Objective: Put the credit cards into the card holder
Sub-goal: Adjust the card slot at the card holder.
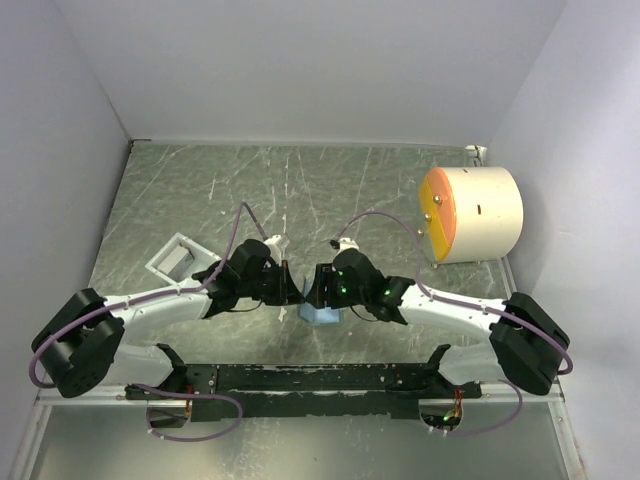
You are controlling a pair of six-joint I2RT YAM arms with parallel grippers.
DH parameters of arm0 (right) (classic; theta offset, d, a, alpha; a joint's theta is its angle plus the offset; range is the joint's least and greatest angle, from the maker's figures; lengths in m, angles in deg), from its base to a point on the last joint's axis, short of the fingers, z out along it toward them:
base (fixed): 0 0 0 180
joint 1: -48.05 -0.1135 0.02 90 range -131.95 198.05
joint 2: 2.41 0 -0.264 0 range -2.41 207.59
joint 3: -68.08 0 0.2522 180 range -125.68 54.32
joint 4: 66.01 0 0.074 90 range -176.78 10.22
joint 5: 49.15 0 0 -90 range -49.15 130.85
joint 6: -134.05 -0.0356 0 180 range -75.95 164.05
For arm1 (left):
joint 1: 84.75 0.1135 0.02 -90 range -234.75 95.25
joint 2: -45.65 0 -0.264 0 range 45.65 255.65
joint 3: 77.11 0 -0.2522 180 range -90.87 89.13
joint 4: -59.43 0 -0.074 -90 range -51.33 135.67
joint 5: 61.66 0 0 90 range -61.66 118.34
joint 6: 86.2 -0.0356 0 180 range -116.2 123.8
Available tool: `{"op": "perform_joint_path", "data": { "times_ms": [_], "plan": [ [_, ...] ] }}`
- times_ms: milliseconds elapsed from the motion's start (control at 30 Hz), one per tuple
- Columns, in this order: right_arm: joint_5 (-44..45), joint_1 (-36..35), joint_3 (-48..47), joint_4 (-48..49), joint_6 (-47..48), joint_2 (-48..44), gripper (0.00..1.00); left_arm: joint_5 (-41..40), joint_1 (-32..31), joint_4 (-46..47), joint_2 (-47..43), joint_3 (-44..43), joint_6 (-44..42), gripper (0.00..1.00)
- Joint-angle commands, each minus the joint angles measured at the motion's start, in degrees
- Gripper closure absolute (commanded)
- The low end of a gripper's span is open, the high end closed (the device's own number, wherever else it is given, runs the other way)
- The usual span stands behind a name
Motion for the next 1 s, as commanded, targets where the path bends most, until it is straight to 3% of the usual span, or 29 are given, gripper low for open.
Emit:
{"op": "perform_joint_path", "data": {
  "times_ms": [0,533,967],
  "plan": [
    [-2.8,-0.1,1.7,3.1,-1.4,-0.8,0.47,-0.7,-0.2,-0.2,0.3,-1.6,-0.3,0.93],
    [-9.2,-0.5,4.9,10.5,-4.1,2.9,0.46,-1.0,-0.1,-0.6,0.3,-1.2,0.6,0.93],
    [-4.9,-0.6,5.2,8.0,-4.5,3.7,0.64,-0.7,-0.2,0.0,0.1,-0.3,0.9,0.89]
  ]
}}
